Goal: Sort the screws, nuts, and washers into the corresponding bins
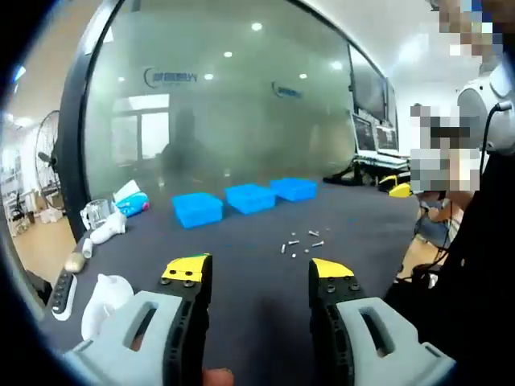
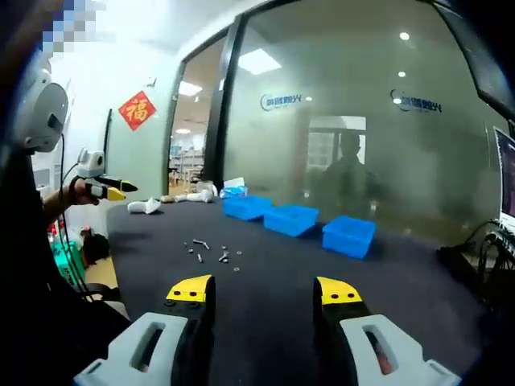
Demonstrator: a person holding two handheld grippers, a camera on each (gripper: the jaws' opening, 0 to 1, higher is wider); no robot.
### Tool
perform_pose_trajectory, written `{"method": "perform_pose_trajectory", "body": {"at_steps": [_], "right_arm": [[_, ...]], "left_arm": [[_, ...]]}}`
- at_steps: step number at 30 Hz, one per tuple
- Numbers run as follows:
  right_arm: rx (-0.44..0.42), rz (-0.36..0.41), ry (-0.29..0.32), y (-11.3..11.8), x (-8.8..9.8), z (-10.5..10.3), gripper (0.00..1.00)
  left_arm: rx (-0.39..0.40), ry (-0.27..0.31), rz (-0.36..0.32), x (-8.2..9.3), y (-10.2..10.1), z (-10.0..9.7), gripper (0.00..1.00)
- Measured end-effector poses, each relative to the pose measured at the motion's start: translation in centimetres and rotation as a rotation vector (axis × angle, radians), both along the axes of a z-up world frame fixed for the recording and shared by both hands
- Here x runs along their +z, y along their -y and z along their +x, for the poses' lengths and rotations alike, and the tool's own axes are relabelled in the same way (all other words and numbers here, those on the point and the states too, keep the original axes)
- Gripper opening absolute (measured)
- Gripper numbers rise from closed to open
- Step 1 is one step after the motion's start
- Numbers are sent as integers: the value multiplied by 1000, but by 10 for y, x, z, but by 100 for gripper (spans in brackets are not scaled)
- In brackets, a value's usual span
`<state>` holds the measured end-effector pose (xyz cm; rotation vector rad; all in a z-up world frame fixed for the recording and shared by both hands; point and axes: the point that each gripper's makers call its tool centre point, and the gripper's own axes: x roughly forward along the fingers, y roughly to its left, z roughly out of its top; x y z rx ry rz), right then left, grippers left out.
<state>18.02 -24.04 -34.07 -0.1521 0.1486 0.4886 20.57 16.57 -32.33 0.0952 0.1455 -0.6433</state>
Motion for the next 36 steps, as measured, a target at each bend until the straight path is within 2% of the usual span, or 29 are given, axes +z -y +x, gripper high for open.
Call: {"method": "perform_pose_trajectory", "body": {"at_steps": [8, 24, 28, 31, 36], "right_arm": [[-16, 2, 2, 4, -1, -3, 45], [-11, -9, -18, 5, -7, -6, 46], [14, -25, -33, 2, -10, -6, 46], [73, -62, -51, -5, -14, -8, 47], [122, -76, -77, -9, -15, -6, 47]], "left_arm": [[-2, 8, 3, 2, 1, -2, 47], [-16, -12, 6, -4, 3, -2, 47], [-26, -20, 21, -7, 4, -2, 48], [-46, -23, 34, -9, 8, -4, 49], [-89, -46, 68, -17, 15, -5, 49]]}}
